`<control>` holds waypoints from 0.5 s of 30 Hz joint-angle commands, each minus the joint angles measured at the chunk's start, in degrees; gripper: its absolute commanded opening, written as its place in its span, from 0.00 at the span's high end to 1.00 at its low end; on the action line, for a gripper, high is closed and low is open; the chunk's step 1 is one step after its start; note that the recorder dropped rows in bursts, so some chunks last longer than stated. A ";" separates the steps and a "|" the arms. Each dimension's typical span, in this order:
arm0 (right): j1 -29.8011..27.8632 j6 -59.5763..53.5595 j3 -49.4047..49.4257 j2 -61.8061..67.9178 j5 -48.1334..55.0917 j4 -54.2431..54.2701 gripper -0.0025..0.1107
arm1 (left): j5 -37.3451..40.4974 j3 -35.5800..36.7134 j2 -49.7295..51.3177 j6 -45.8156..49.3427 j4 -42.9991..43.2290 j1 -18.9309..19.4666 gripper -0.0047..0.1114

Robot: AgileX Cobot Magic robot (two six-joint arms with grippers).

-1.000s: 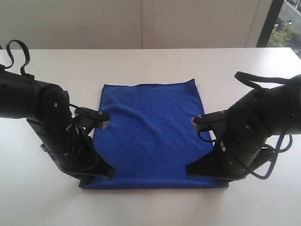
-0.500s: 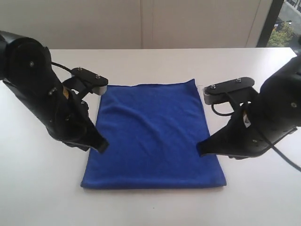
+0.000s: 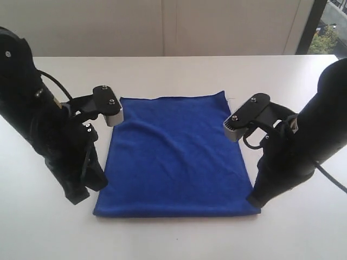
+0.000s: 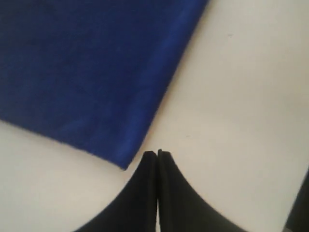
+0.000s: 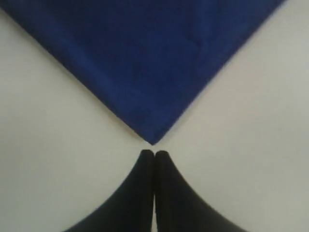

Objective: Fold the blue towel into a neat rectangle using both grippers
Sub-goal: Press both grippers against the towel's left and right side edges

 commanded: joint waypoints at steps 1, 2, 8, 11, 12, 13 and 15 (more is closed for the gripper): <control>-0.30 -6.42 -0.41 0.81 -3.32 2.83 0.98 | 2.20 2.22 -0.46 13.46 -9.93 2.77 0.96; -0.30 -6.53 -0.41 1.12 -3.32 2.55 0.98 | 1.38 2.63 -0.46 14.08 -9.38 2.77 0.96; -0.30 -17.04 -0.41 4.30 -3.44 2.65 0.91 | -4.48 4.88 -0.46 16.41 -8.53 2.77 0.96; -0.20 -21.60 -0.41 6.15 -3.44 2.65 0.80 | -6.29 6.10 -0.46 19.08 -8.41 2.77 0.94; -0.20 -22.63 -0.41 6.56 -3.56 2.65 0.77 | -6.95 6.41 -0.46 19.47 -8.41 2.77 0.91; -0.20 -23.50 -0.41 6.79 -3.56 2.65 0.75 | -7.23 6.53 -0.46 19.97 -8.41 2.77 0.86; -0.20 -25.18 -0.41 7.18 -3.56 2.65 0.72 | -7.37 6.67 -0.10 20.91 -8.41 2.77 0.77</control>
